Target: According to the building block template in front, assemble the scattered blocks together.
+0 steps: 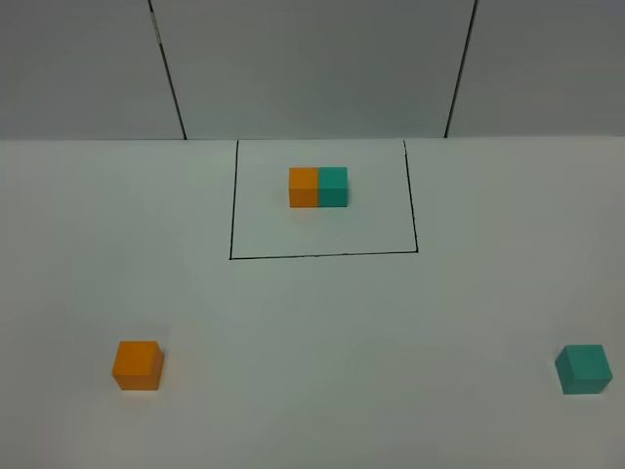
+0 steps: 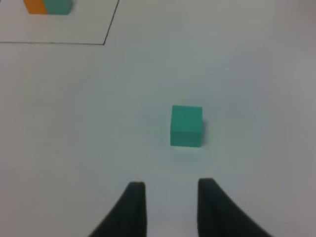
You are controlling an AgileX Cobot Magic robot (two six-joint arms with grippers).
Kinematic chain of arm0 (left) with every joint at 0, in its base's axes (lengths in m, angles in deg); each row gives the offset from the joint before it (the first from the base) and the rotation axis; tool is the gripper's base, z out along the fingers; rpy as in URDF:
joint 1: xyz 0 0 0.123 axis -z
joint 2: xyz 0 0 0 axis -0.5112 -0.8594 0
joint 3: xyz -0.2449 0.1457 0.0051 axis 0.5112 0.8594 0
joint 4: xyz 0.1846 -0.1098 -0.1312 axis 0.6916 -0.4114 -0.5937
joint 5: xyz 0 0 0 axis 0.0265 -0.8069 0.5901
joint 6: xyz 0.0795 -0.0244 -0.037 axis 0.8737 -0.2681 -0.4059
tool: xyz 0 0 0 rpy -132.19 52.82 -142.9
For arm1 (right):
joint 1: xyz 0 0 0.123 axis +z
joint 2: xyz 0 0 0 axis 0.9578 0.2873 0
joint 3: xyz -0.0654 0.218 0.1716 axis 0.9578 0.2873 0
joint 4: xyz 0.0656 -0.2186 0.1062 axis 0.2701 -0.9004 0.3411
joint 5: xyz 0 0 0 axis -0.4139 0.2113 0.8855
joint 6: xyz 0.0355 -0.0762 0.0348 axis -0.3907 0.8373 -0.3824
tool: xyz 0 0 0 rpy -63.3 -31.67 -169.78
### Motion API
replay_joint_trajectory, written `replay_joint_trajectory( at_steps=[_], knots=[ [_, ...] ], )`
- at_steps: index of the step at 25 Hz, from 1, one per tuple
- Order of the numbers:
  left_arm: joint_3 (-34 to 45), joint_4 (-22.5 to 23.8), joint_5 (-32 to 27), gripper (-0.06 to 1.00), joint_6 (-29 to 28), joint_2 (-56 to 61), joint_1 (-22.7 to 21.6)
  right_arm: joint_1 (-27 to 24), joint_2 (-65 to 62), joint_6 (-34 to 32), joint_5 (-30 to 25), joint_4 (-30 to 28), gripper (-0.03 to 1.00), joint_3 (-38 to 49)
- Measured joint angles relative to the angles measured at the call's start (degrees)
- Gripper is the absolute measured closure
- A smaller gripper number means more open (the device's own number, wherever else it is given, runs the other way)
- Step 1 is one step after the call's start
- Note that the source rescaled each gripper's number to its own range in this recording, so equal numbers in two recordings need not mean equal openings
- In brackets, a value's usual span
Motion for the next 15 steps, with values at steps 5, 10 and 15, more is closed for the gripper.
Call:
replay_joint_trajectory(
  at_steps=[5,10,15],
  knots=[
    [0.00,0.00,0.00,0.24,0.00,0.00,0.00,0.00,0.00,0.00,0.00,0.00,0.97,0.00],
    [0.00,0.00,0.00,0.24,0.00,0.00,0.00,0.00,0.00,0.00,0.00,0.02,0.97,0.00],
    [0.00,0.00,0.05,0.24,-0.17,0.00,0.00,0.00,0.00,0.00,0.06,0.02,0.97,0.00]
  ],
)
